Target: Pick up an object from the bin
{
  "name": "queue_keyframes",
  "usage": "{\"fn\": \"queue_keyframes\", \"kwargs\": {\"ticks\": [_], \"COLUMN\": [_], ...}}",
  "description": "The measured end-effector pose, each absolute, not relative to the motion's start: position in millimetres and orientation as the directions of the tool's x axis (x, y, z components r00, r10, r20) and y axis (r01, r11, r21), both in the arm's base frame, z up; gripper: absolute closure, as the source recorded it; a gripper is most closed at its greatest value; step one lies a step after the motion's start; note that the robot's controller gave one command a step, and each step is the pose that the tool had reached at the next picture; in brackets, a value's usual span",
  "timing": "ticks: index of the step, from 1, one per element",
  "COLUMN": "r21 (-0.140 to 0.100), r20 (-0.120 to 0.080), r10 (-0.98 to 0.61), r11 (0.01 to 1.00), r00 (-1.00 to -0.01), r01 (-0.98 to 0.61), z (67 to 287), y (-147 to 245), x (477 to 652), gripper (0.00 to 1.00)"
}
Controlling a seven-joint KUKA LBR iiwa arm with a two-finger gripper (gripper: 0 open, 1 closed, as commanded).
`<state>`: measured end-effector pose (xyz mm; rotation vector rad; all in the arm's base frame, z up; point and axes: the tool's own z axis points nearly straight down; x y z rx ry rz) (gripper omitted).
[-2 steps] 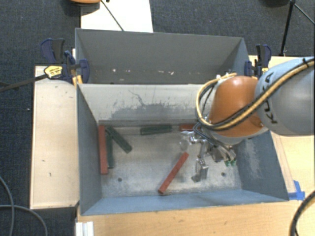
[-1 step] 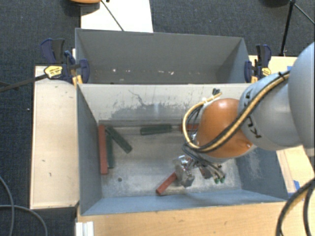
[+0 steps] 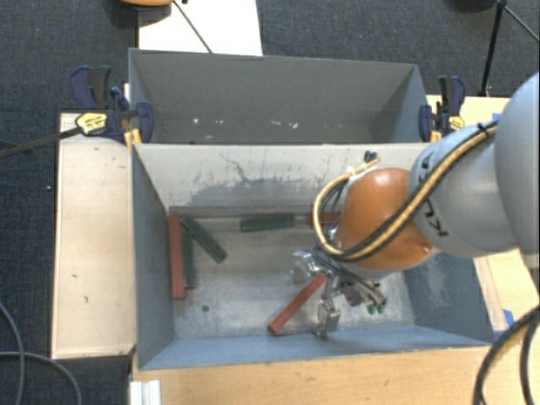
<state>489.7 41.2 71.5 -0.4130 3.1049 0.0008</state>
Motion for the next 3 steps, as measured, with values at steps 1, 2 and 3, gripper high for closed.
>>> {"fn": "queue_keyframes", "kwargs": {"ticks": [1,2,3], "r21": [0.0,0.0,-0.001], "r20": [-0.003,-0.003,-0.005], "r10": [-0.265,-0.265,-0.252], "r11": [0.964,0.964,0.968], "r00": [-0.964,-0.964,-0.968], "r01": [-0.265,-0.265,-0.252], "z": [70.3,70.3,228.4], "y": [40.9,40.9,22.4], "x": [487.5,487.5,504.5], "gripper": [1.0,1.0,1.0]}}
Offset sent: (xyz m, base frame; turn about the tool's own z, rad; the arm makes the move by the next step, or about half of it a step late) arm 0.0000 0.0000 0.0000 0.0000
